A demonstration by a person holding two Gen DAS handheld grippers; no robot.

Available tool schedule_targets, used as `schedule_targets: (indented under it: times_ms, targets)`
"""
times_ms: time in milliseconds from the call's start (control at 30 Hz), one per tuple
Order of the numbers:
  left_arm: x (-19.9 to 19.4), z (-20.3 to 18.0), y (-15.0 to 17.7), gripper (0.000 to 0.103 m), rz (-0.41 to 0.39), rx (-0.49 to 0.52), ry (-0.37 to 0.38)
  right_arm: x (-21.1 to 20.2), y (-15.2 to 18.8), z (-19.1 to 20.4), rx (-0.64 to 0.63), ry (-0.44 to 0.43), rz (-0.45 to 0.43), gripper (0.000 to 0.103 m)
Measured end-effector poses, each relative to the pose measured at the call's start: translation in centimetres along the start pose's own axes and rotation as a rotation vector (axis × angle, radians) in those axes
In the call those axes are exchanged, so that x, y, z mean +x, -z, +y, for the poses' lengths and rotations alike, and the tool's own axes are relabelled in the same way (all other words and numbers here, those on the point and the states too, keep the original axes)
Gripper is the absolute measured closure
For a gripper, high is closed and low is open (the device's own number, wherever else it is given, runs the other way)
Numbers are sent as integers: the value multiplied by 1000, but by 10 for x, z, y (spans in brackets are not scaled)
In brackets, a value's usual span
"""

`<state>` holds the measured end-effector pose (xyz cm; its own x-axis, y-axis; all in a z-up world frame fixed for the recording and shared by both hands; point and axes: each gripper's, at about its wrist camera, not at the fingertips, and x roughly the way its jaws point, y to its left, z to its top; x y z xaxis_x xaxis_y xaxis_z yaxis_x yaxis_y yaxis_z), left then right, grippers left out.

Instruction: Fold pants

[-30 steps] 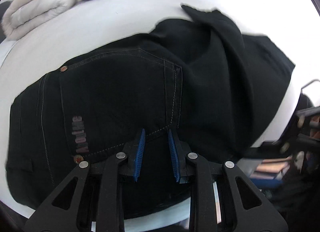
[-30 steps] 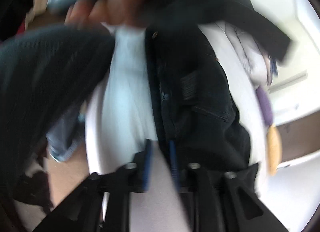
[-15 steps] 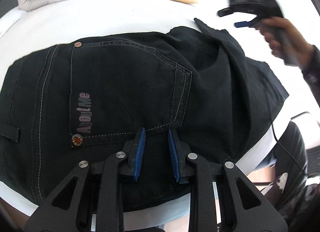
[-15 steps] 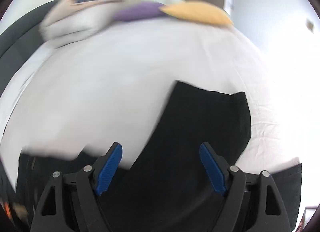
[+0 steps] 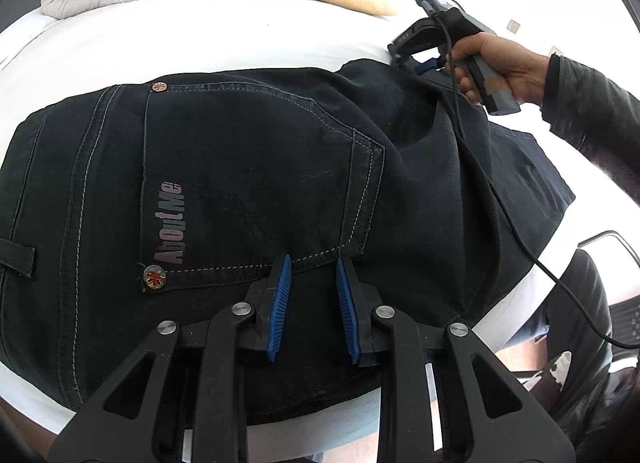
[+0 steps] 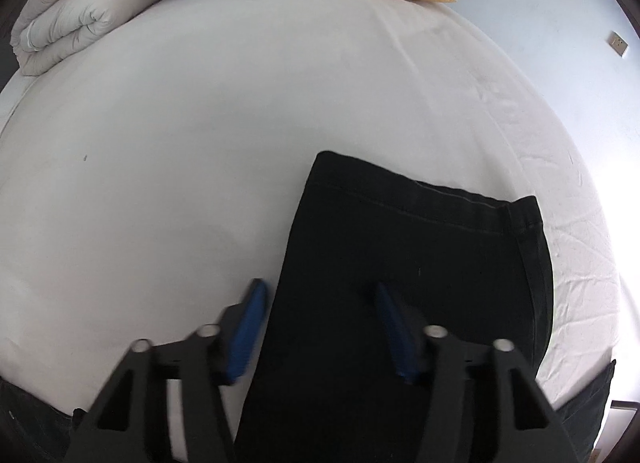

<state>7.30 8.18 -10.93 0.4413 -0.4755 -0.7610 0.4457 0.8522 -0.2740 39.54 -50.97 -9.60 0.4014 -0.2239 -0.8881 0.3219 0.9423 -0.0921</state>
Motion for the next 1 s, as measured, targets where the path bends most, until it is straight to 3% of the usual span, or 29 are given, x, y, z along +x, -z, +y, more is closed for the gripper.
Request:
schedule_targets:
  times_ms: [33, 100, 267, 367, 500, 667, 767, 900, 967, 1000]
  targets:
    - [0, 0, 0, 80, -1, 1, -2, -3, -1, -7, 11, -21, 1, 95]
    - [0, -1, 0, 80, -2, 3, -6, -11, 1, -28, 46, -57, -19, 97]
    - [1, -2, 0, 80, -6, 9, -17, -75, 21, -96, 193, -190, -182, 98]
    - [1, -2, 1, 80, -8, 7, -20, -120, 63, -148, 318, -253, -263, 98]
    - [1, -4, 1, 80, -5, 11, -35, -142, 122, -230, 524, -324, -323, 98]
    - [2, -7, -3, 80, 6, 2, -45, -128, 228, -295, 753, -374, -283, 98]
    - [3, -9, -6, 80, 18, 0, -52, -104, 270, -331, 897, -400, -250, 97]
    - [5, -13, -13, 80, 35, -3, -64, -94, 302, -352, 1004, -487, -255, 93]
    - [6, -14, -15, 80, 40, -10, -70, -101, 312, -351, 1028, -531, -285, 66]
    - [5, -15, -17, 80, 43, -11, -73, -103, 312, -351, 1047, -558, -304, 60]
